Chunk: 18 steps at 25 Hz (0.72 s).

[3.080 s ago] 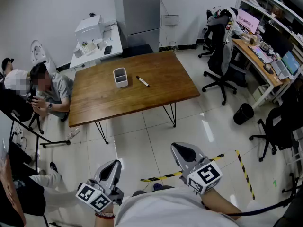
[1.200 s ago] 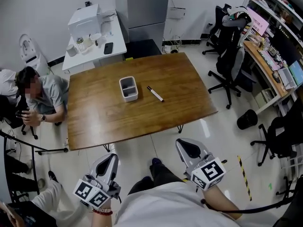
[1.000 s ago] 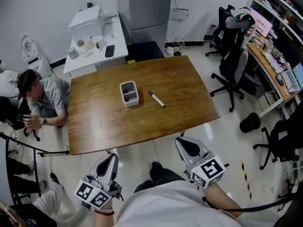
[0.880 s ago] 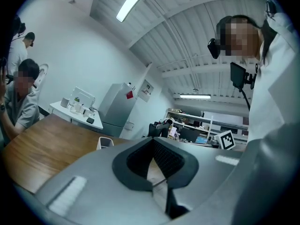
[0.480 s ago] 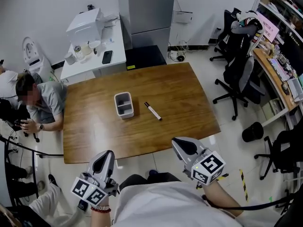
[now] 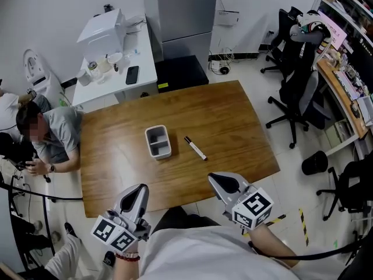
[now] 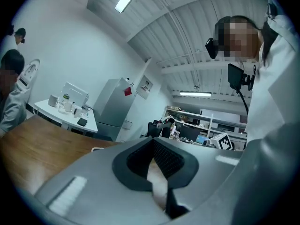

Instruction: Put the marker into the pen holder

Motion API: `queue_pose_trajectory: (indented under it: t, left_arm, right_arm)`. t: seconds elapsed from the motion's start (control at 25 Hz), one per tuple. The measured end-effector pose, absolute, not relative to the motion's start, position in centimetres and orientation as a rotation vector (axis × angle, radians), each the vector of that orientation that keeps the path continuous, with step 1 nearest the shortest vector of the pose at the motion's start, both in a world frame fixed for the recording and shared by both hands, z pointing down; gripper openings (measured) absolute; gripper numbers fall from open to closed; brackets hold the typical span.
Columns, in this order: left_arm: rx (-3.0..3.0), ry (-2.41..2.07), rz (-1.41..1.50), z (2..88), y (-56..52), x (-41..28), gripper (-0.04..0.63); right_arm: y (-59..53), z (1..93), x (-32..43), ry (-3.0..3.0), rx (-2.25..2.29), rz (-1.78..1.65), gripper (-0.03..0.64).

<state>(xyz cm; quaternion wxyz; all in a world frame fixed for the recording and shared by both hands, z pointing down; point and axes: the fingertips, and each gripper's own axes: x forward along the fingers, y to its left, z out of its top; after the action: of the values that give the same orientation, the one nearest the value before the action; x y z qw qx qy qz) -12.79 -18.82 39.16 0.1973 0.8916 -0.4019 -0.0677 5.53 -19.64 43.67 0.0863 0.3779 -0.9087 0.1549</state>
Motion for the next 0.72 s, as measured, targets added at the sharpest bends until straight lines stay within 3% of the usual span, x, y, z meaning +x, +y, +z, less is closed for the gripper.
queue_pose_trajectory:
  t: [0.32,0.44,0.72]
  left_arm:
    - [2.486,-1.062,-0.194,39.2,-25.2,-17.4,0.000]
    - [2.464,-1.080,-0.177,40.2,-26.3,-19.4,0.000]
    - [2.405,-1.118,-0.199,42.0,-28.3,-19.9,0.000]
  right_arm:
    - [-27.0,46.8,4.3,-2.577,1.229,0.589,-0.005]
    - [-28.5,49.2,3.9,-2.511,1.206,0.616,0.072]
    - [-30.8,54.9,3.9,-2.379,1.132,0.635,0.078]
